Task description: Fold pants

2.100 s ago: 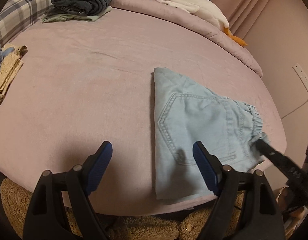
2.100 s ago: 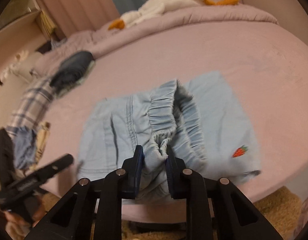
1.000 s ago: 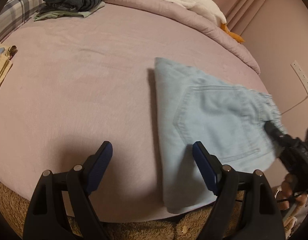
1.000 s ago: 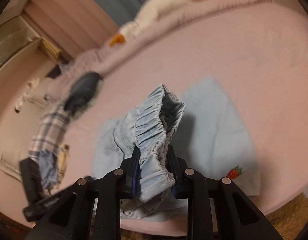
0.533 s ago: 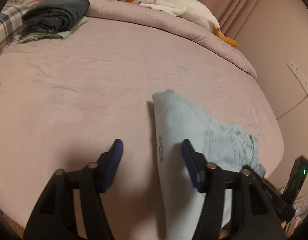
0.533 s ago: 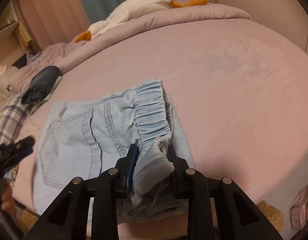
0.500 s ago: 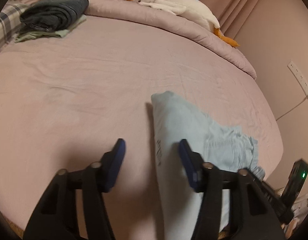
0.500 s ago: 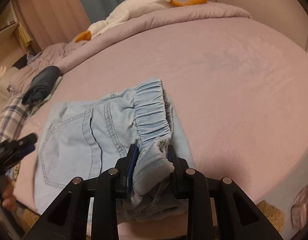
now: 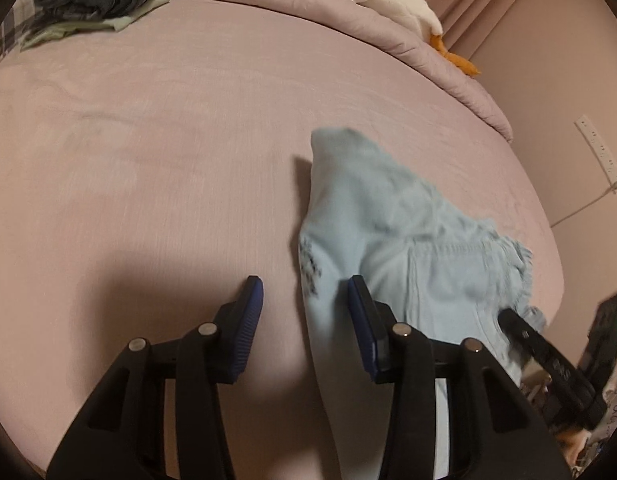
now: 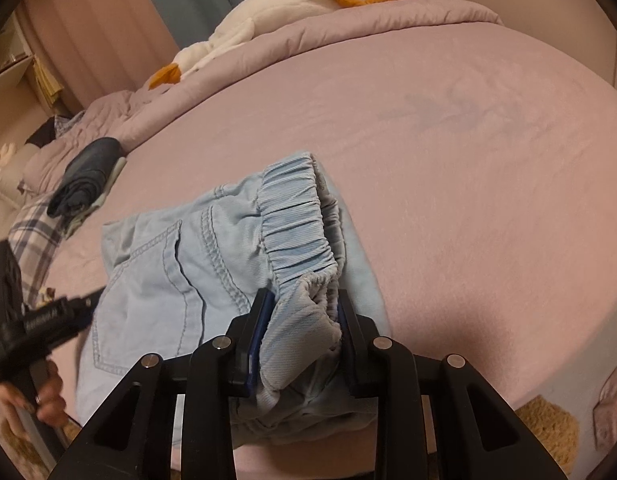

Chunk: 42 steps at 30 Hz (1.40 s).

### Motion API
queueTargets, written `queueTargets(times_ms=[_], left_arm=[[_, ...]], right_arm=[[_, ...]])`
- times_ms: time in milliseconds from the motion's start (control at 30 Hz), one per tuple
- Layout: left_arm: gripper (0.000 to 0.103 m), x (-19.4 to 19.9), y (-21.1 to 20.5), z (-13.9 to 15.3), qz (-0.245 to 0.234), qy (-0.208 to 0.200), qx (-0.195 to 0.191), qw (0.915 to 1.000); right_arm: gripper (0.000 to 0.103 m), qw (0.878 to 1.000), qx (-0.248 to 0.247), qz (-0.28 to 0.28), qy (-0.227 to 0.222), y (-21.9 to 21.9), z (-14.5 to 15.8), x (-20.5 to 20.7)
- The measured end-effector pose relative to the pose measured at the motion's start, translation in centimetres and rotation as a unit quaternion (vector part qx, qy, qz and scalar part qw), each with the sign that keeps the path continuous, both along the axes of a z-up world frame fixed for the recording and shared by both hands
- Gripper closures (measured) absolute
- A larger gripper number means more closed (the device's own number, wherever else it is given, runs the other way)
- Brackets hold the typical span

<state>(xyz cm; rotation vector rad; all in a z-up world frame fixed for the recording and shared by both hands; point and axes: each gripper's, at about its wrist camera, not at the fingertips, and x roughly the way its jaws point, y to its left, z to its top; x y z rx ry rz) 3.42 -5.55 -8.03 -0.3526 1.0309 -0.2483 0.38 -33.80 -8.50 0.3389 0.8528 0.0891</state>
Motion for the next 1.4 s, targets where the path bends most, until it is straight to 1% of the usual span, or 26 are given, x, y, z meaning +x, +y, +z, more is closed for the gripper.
queueTargets(times_ms=[167,367,433,600,867,967,1067,1167,1200,1267,1300,1333,1400], left_arm=[[0.061,-2.7,-0.3,0.1,-0.025,-0.003,0.007,0.9997],[0.061,-4.4,0.7,0.0,-0.029,0.010,-0.024,0.9992],[0.061,-4.8,0.6,-0.1,-0.031,0.012,-0.026,0.9991],[0.061,-6.0,-0.4,-0.1,-0.051,0.008,0.011,0.9986],[0.061,-6.9,-0.8,-0.5,-0.064,0.013,0.039,0.9971],[0.062,-7.0,-1.0,-0.5,-0.066,0.017,0.038,0.9970],[0.062,-7.5,-1.0,-0.3,-0.066,0.018,0.032,0.9971],[0.062,-7.4,-0.9,0.6,-0.057,0.014,0.025,0.9980],[0.061,-7.7,-0.9,1.1,-0.057,0.006,0.021,0.9981],[0.057,-7.7,-1.2,2.2,-0.063,-0.018,0.008,0.9978],[0.053,-7.6,-1.4,2.4,-0.067,-0.022,0.005,0.9975],[0.051,-7.3,-2.0,2.2,-0.074,-0.021,0.008,0.9970],[0.050,-6.6,-2.7,1.1,-0.076,-0.004,0.018,0.9969]], right_arm=[[0.075,1.000,0.002,-0.001,-0.001,0.1,0.0,0.3],[0.074,1.000,0.001,-0.001,-0.002,0.2,-0.1,0.3],[0.074,1.000,0.001,-0.002,-0.002,0.2,-0.1,0.2],[0.074,1.000,0.002,-0.002,-0.001,0.2,-0.1,0.2],[0.073,1.000,-0.011,-0.002,0.006,0.4,0.4,0.2],[0.073,1.000,-0.009,-0.007,0.010,0.5,0.6,0.0],[0.073,1.000,-0.019,-0.008,0.009,0.7,1.1,-0.1],[0.073,0.999,-0.031,-0.011,0.008,1.0,1.4,-0.3],[0.073,0.999,-0.035,-0.013,0.007,1.1,1.6,-0.5],[0.073,0.999,-0.041,-0.015,0.004,1.2,2.0,-0.8],[0.073,0.999,-0.041,-0.016,0.000,1.2,2.1,-1.0],[0.073,0.999,-0.042,-0.016,-0.002,1.2,2.2,-1.0],[0.073,0.999,-0.045,-0.015,0.002,1.2,2.0,-0.9]])
